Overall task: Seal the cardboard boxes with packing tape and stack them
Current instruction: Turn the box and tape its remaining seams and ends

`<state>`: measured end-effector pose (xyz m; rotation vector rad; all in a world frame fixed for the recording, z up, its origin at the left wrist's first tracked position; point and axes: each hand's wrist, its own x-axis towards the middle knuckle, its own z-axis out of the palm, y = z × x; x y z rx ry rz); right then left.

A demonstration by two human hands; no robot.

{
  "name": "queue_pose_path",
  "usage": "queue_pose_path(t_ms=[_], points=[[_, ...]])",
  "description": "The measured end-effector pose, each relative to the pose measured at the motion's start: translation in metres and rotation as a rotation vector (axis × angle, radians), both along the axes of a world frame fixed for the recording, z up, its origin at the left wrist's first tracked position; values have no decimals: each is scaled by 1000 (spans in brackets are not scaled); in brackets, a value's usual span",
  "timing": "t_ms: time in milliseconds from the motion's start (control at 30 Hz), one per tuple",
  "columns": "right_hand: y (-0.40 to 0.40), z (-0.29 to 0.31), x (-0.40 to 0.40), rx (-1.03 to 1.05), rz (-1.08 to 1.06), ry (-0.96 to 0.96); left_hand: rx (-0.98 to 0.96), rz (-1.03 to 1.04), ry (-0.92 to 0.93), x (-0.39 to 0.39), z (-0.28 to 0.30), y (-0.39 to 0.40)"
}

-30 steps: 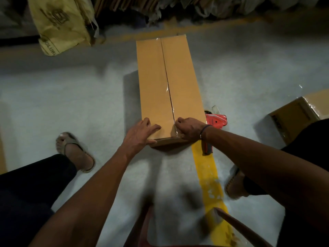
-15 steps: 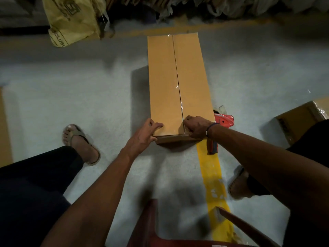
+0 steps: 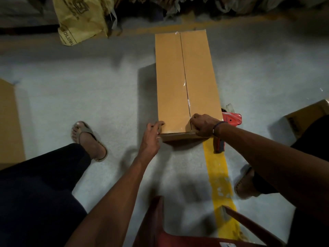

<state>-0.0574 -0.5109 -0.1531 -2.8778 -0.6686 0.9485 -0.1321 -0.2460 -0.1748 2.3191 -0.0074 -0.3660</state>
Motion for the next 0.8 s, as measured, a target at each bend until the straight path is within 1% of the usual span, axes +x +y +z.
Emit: queue_pose_path(t_ms=[100, 167, 267, 467, 633, 800], points=[[0, 0, 0, 0, -4, -3, 135, -67, -60, 9, 5, 0], [0, 0, -1, 5, 0, -8, 175, -78, -78, 12, 9, -2], [-2, 0, -1, 21, 9, -16, 203, -30, -71, 13, 15, -11], [0, 0, -1, 11, 5, -23, 274, 92, 4, 15, 26, -35], [4, 2, 0, -9, -21, -7, 401, 185, 12, 17, 26, -51], [5, 3, 0, -18, -14, -1, 469, 189, 50, 25, 31, -62]])
